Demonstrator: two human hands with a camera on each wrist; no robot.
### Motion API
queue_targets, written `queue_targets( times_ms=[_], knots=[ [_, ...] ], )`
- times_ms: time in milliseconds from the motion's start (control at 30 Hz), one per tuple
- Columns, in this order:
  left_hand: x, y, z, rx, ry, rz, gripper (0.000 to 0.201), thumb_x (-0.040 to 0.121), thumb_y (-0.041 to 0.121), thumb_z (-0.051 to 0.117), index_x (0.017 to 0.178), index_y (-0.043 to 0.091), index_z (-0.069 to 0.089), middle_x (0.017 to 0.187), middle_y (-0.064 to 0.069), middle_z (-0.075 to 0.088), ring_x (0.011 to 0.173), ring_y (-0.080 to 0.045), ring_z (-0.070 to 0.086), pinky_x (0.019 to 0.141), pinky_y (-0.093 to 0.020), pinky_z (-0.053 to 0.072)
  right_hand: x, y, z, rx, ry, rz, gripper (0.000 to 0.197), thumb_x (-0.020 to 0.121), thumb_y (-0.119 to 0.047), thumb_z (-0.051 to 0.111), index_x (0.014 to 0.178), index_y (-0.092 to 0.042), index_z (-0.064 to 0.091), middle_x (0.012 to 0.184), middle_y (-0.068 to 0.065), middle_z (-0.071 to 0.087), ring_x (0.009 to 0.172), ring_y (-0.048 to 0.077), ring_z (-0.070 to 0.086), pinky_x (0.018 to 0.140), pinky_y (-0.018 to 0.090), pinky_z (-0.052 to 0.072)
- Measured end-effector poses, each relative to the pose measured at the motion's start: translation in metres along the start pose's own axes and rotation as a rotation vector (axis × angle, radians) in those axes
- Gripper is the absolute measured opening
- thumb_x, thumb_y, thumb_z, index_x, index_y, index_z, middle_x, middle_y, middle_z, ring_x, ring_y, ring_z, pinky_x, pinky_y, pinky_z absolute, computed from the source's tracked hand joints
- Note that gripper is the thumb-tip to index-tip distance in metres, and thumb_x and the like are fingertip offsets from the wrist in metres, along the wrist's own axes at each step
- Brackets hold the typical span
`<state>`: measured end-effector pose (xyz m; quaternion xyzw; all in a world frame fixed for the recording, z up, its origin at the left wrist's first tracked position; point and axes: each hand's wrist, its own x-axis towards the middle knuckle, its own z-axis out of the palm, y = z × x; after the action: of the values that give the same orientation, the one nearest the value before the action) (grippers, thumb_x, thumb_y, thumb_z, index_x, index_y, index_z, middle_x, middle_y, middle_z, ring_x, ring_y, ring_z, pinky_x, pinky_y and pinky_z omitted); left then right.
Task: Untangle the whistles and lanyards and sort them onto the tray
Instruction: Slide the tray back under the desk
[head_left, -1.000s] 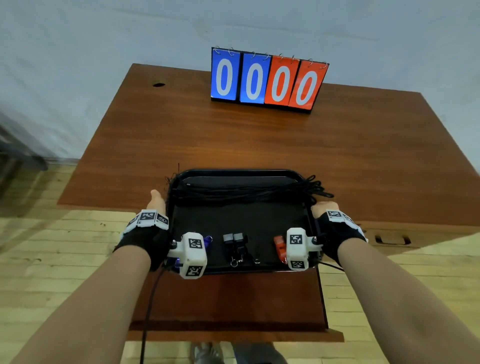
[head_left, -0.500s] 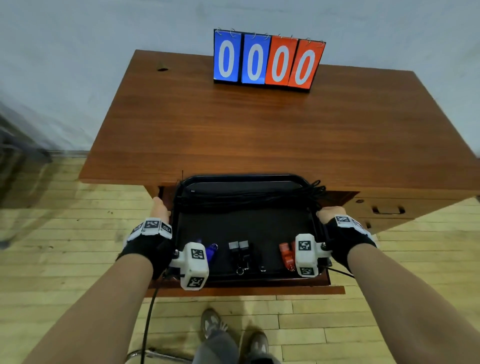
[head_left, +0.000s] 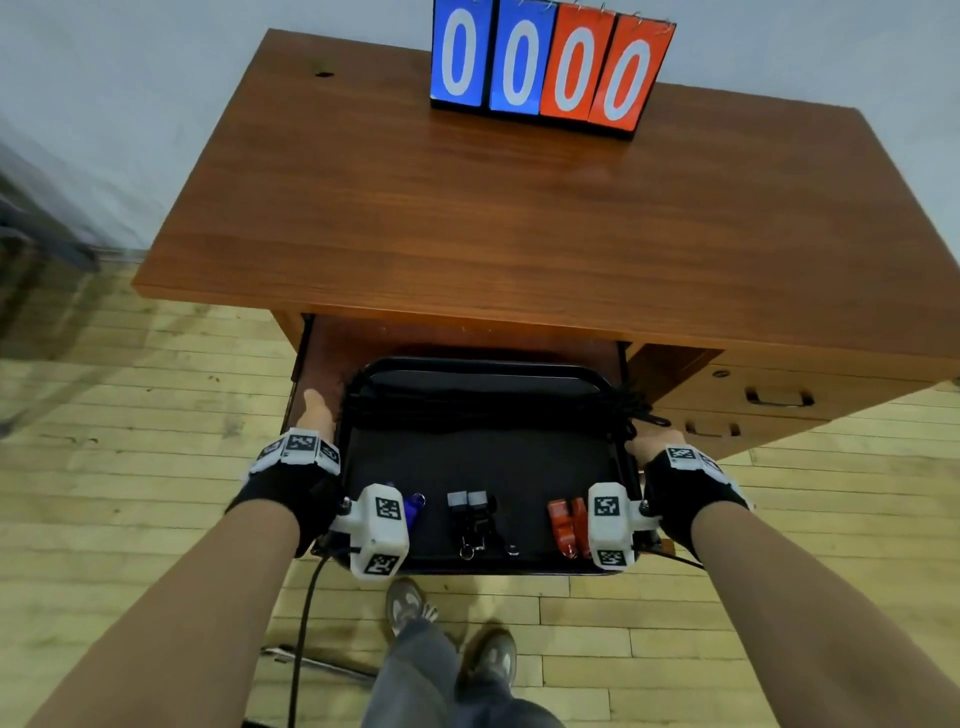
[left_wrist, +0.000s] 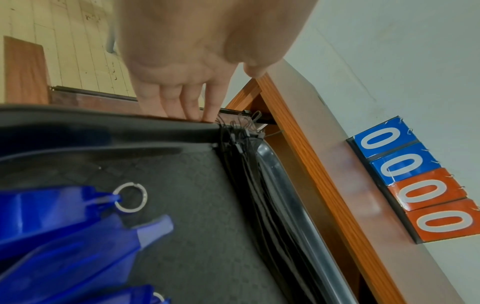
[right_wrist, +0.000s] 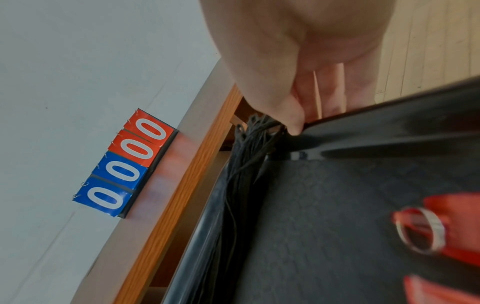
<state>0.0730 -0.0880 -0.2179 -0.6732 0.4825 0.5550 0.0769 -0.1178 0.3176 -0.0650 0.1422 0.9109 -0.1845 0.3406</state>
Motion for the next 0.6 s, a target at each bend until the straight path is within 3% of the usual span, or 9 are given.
queue_targets(
  times_ms=[67,100,167,233,333,400,467,533,600],
  knots=[
    [0.019,-0.002,0.004,0.029,-0.029,-0.003,0.137,0.033,0.093,0.012,0.126,0.002,0.054,0.132,-0.023,0.055,0.124,-0.043,0.047,0.11,-0.057,0.027,0.009,-0.001,0.005,-0.047,0.023,0.029,0.015,0.091,-0.014,0.048,0.089,-0.001,0.056,0.072,0.013,0.054,0.077,0.028,0.054,0.068,0.032,0.039],
    [-0.014,0.007,0.003,0.044,-0.048,0.003,0.13,0.044,0.092,0.011,0.127,0.001,0.053,0.132,-0.022,0.054,0.125,-0.042,0.047,0.11,-0.055,0.029,0.008,-0.004,0.005,-0.054,0.018,0.031,0.017,0.091,-0.015,0.048,0.093,0.0,0.057,0.072,0.012,0.053,0.078,0.028,0.054,0.068,0.032,0.039],
    [-0.076,0.025,0.002,-0.014,-0.057,0.046,0.11,0.07,0.081,0.011,0.125,-0.004,0.053,0.128,-0.025,0.056,0.122,-0.041,0.049,0.111,-0.052,0.03,0.014,-0.008,0.008,-0.06,0.005,0.027,0.023,0.091,-0.015,0.047,0.104,0.001,0.058,0.082,0.012,0.053,0.08,0.028,0.052,0.069,0.032,0.038],
    [-0.106,0.039,0.003,-0.038,-0.068,0.11,0.095,0.086,0.067,0.01,0.124,-0.009,0.053,0.126,-0.028,0.056,0.122,-0.04,0.05,0.112,-0.049,0.03,0.016,-0.016,0.009,-0.051,0.006,0.011,0.023,0.092,-0.014,0.047,0.109,-0.001,0.057,0.091,0.015,0.054,0.082,0.029,0.05,0.071,0.032,0.038],
    [-0.095,0.048,0.011,-0.058,-0.067,0.175,0.074,0.094,0.053,0.01,0.138,0.001,0.041,0.144,-0.02,0.042,0.133,-0.035,0.041,0.112,-0.046,0.032,0.03,-0.026,0.013,-0.048,0.027,0.009,0.031,0.093,-0.015,0.046,0.122,-0.005,0.054,0.12,0.022,0.057,0.1,0.035,0.056,0.078,0.033,0.041],
    [-0.084,0.058,0.017,-0.065,-0.046,0.168,0.076,0.093,0.053,0.012,0.136,-0.002,0.042,0.139,-0.024,0.046,0.13,-0.037,0.043,0.112,-0.047,0.031,0.036,-0.035,0.015,-0.07,0.032,-0.01,0.037,0.093,-0.014,0.045,0.13,-0.01,0.05,0.129,0.019,0.054,0.113,0.036,0.055,0.083,0.034,0.043],
    [-0.079,0.065,0.02,-0.048,-0.02,0.127,0.081,0.092,0.055,0.014,0.126,-0.01,0.049,0.124,-0.031,0.056,0.123,-0.042,0.048,0.113,-0.05,0.028,0.043,-0.041,0.016,-0.035,0.036,0.029,0.033,0.092,-0.015,0.047,0.123,-0.006,0.054,0.113,0.02,0.058,0.102,0.035,0.056,0.078,0.033,0.04],
    [-0.074,0.069,0.023,-0.009,-0.021,0.09,0.087,0.088,0.06,0.016,0.122,-0.011,0.053,0.12,-0.032,0.059,0.122,-0.043,0.049,0.114,-0.051,0.026,0.044,-0.046,0.018,-0.008,0.035,0.074,0.027,0.091,-0.018,0.049,0.111,-0.001,0.057,0.095,0.015,0.054,0.088,0.031,0.052,0.074,0.033,0.038],
    [-0.068,0.068,0.023,0.008,-0.034,0.085,0.087,0.086,0.06,0.017,0.122,-0.01,0.053,0.118,-0.032,0.059,0.121,-0.042,0.05,0.114,-0.052,0.025,0.046,-0.05,0.018,-0.027,0.035,0.062,0.013,0.092,-0.015,0.048,0.098,-0.005,0.054,0.093,0.013,0.051,0.086,0.029,0.049,0.074,0.033,0.039]
  ],
)
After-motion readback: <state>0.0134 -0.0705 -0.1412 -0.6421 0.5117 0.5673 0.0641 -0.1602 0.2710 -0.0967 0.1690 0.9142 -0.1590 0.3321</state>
